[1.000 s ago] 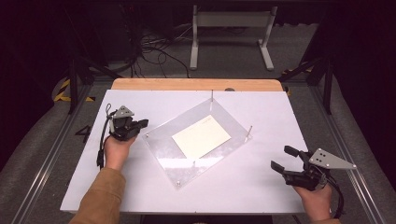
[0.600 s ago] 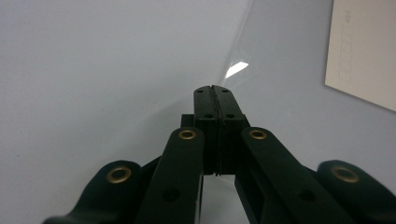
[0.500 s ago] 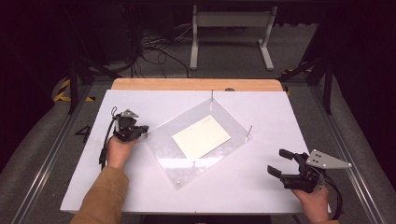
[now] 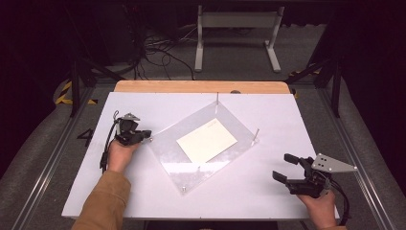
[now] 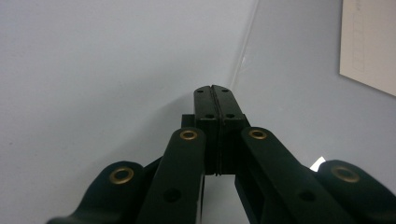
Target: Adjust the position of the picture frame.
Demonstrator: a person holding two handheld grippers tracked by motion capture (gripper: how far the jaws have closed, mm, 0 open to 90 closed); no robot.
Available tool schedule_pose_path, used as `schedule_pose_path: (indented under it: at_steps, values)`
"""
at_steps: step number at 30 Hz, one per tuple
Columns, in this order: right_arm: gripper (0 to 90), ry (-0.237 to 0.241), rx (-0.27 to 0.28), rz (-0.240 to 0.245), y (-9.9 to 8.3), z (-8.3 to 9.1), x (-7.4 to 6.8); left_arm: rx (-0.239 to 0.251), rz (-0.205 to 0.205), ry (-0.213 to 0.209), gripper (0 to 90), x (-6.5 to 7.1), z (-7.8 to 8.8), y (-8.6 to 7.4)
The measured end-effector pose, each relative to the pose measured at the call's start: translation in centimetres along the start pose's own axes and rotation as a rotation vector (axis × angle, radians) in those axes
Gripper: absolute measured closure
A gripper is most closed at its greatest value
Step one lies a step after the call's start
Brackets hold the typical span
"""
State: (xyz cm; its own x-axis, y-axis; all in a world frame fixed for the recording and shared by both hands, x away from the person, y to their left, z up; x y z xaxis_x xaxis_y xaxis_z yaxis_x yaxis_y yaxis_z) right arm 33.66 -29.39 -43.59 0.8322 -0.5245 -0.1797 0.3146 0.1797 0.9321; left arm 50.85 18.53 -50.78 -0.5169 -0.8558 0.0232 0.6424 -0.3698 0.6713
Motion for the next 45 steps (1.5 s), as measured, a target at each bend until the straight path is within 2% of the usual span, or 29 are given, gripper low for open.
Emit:
schedule_pose_path:
  at_steps: [5,6,10,16,17,19,23,24,25,29,31,34,35,37,38,39,40,41,42,44,45]
  values:
    - [17.3,0.002,0.003,0.003,0.2,0.0,0.0,-0.062,-0.043,-0.151,90.0,1.9,0.9,-1.0]
    - [17.3,0.004,0.003,0.006,0.2,0.0,0.0,-0.07,-0.069,-0.162,90.0,2.3,1.2,-1.3]
    - [17.9,0.011,-0.004,0.008,0.2,0.0,0.1,-0.08,-0.126,-0.183,89.9,3.6,1.7,-1.8]
    - [18.4,0.006,-0.006,0.007,0.4,-0.1,0.2,-0.098,-0.151,-0.299,89.9,5.6,1.9,-2.4]
    - [18.7,0.004,-0.004,0.003,0.4,-0.2,0.2,-0.108,-0.179,-0.307,89.9,6.1,1.9,-2.6]
    - [19.1,0.008,0.003,-0.006,0.5,-0.3,0.3,-0.116,-0.2,-0.33,89.9,7.1,1.9,-2.7]
    - [23.7,-0.03,0.009,-0.011,0.6,-0.4,0.6,-0.124,-0.242,-0.373,89.9,8.8,1.9,-2.7]
    - [23.7,-0.03,0.009,-0.011,0.6,-0.4,0.6,-0.124,-0.242,-0.373,89.9,8.8,1.9,-2.7]
    - [24.8,-0.047,0.01,-0.019,0.6,-0.3,0.8,-0.131,-0.265,-0.405,89.9,9.8,2.0,-2.9]
    - [28.5,-0.066,-0.003,-0.029,0.4,0.0,1.3,-0.142,-0.324,-0.437,89.9,11.8,2.3,-3.2]
    - [29.3,-0.088,-0.012,-0.033,0.3,0.1,1.6,-0.141,-0.332,-0.433,89.8,12.4,2.3,-3.2]
    - [34.6,-0.134,-0.015,-0.043,0.3,0.0,2.1,-0.135,-0.332,-0.413,89.0,12.3,2.4,-3.1]
    - [36.2,-0.152,-0.024,-0.05,0.2,-0.1,2.3,-0.124,-0.319,-0.398,85.2,12.3,2.4,-3.0]
    - [40.6,-0.203,-0.047,-0.065,0.1,-0.4,3.0,-0.1,-0.328,-0.345,76.9,12.1,2.7,-2.8]
    - [42.8,-0.233,-0.057,-0.068,0.2,-0.7,3.5,-0.091,-0.327,-0.336,71.8,12.0,2.9,-2.7]
    - [44.9,-0.251,-0.064,-0.068,0.3,-0.8,3.9,-0.064,-0.31,-0.332,70.6,11.9,3.2,-2.6]
    - [47.1,-0.277,-0.066,-0.071,0.4,-1.0,4.6,-0.048,-0.299,-0.32,64.4,11.8,3.5,-2.5]
    - [47.7,-0.29,-0.07,-0.072,0.6,-1.2,5.0,-0.02,-0.27,-0.306,56.5,11.5,3.8,-2.3]
    - [48.9,-0.309,-0.077,-0.077,0.8,-1.7,5.9,-0.02,-0.27,-0.306,54.9,11.5,3.8,-2.3]
    - [50.6,-0.345,-0.091,-0.075,0.9,-2.3,7.2,0.052,-0.249,-0.268,48.4,10.8,4.4,-2.3]
    - [50.8,-0.371,-0.096,-0.077,0.8,-2.9,8.2,0.052,-0.249,-0.268,45.8,10.8,4.4,-2.3]
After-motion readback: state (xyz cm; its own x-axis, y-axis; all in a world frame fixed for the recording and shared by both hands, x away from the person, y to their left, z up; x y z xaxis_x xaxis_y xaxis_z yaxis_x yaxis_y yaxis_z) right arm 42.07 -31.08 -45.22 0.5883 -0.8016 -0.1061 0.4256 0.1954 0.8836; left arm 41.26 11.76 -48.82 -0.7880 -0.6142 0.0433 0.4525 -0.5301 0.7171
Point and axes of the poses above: each handheld gripper's, and its own axes: z roughly backward along the jaws, y roughly out of its top, x roughly to its right, the point moved 7 cm from there along -z, roughly forward along the jaws, and after that the axes turned 12 degrees about y, right-handed, at the moved point
